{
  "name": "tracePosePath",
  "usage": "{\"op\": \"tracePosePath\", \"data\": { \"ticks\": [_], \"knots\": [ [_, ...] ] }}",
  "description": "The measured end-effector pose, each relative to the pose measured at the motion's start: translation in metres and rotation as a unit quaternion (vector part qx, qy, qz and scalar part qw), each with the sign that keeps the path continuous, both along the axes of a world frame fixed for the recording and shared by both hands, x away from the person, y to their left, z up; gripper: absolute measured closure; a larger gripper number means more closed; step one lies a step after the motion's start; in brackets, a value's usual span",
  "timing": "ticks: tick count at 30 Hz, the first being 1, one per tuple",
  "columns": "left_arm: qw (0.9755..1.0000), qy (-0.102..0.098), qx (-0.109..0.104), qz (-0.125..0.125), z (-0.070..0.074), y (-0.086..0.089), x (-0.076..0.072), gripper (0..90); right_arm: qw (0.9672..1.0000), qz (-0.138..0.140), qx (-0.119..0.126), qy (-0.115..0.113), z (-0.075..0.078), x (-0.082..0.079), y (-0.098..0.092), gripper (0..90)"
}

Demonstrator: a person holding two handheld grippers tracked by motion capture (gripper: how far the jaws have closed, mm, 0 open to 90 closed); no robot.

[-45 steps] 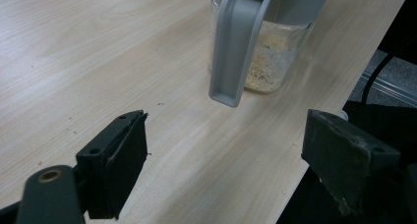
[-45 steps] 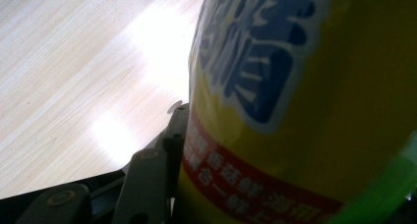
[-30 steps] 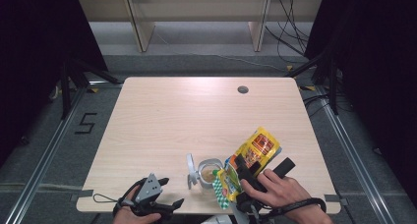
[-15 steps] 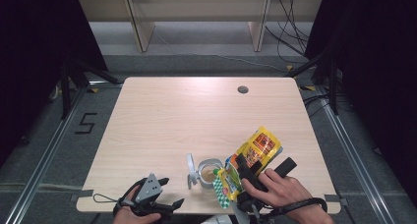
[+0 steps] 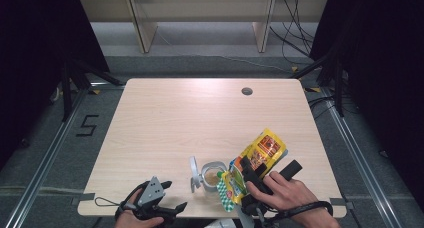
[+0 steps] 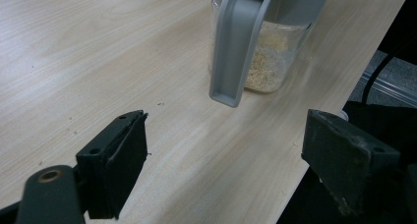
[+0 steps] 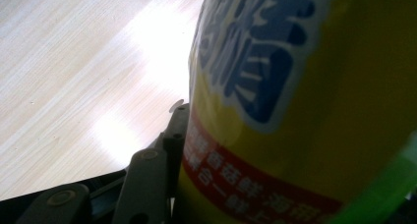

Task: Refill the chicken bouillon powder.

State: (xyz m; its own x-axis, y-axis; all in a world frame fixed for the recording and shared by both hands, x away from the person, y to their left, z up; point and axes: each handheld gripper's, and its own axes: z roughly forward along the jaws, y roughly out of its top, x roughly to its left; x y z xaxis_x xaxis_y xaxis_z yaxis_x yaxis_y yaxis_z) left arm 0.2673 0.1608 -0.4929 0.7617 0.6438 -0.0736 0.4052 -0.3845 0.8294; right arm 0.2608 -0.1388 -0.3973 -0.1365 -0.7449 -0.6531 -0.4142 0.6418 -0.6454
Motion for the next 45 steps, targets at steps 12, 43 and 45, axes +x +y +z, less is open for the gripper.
{"op": "tracePosePath", "data": {
  "ticks": [12, 43, 45],
  "knots": [
    [1.0, 0.0, 0.001, 0.0, 0.0001, 0.0, 0.0, 16.6, 1.0, 0.007, -0.006, 0.0, 0.001, 0.0004, 0.0004, 59.4],
    [1.0, 0.001, -0.001, 0.001, 0.0, 0.0, -0.0002, 16.6, 1.0, 0.003, -0.005, -0.001, 0.0007, 0.0003, 0.0004, 59.5],
    [1.0, 0.002, -0.001, 0.001, 0.0001, 0.0, -0.0001, 16.6, 1.0, 0.003, -0.003, -0.001, 0.0004, 0.0, 0.0005, 59.4]
  ]
}}
